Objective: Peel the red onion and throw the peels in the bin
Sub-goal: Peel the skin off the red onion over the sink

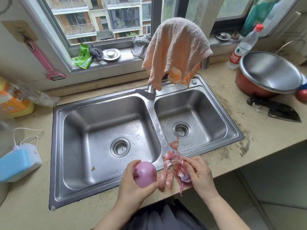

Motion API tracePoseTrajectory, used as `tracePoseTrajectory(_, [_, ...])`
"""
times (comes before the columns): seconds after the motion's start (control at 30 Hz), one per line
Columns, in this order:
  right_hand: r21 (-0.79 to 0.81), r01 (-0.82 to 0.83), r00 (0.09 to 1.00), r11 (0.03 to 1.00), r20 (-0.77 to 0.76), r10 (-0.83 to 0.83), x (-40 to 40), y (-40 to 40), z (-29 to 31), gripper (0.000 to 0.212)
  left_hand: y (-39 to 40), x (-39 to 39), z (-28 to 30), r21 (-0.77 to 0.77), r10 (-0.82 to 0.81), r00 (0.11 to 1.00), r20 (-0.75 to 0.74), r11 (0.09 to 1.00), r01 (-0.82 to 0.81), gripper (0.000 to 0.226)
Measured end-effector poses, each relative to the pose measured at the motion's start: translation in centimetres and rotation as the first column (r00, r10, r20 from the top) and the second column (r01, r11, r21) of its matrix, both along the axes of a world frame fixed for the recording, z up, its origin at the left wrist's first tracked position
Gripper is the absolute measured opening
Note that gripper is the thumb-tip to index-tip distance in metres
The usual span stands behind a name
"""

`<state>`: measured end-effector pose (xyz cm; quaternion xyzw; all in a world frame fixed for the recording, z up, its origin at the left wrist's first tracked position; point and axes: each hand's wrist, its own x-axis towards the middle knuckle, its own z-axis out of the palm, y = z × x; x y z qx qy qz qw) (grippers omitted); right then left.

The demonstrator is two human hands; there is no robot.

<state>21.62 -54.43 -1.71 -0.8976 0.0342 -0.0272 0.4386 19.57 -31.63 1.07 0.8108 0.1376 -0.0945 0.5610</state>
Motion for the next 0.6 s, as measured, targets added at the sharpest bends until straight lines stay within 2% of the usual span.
tracePoseTrajectory(0.1, [-0.008,-0.031,1.0,0.999,-0.005,0.031,0.0,-0.1,-1.0,0.029,1.4,-1.3,-2.6,0.255,-0.201,0.979,0.031,0.949,0.187,0.085])
tracePoseTrajectory(0.2, [-0.094,-0.085,0.995,0.992,0.043,0.089,0.2,0.1,-1.5,0.032,2.2,-2.2,-4.1,0.334,-0.289,0.957,0.028,0.905,0.264,0.086])
tracePoseTrajectory(0.33, [-0.129,-0.108,0.988,0.986,0.093,0.121,0.3,0.5,-1.7,0.035,2.4,-2.6,-4.8,0.344,-0.329,0.943,0.046,0.892,0.294,0.09])
tracePoseTrajectory(0.4, [-0.117,-0.091,0.988,0.989,0.116,0.105,0.3,0.7,-1.8,0.047,2.2,-2.8,-4.8,0.367,-0.307,0.951,0.038,0.889,0.273,0.093])
tracePoseTrajectory(0.47, [-0.156,-0.099,0.986,0.983,0.116,0.117,0.4,1.0,-1.8,0.045,2.0,-2.9,-4.7,0.422,-0.266,0.964,0.024,0.877,0.231,0.094])
tracePoseTrajectory(0.53, [-0.227,-0.137,0.986,0.964,0.063,0.155,0.4,1.2,-2.0,0.041,1.8,-2.6,-4.3,0.506,-0.28,0.959,-0.035,0.823,0.258,0.098])
tracePoseTrajectory(0.6, [-0.231,-0.148,0.989,0.962,-0.003,0.151,0.4,1.2,-2.2,0.042,1.6,-2.2,-3.9,0.568,-0.311,0.943,-0.115,0.758,0.32,0.107])
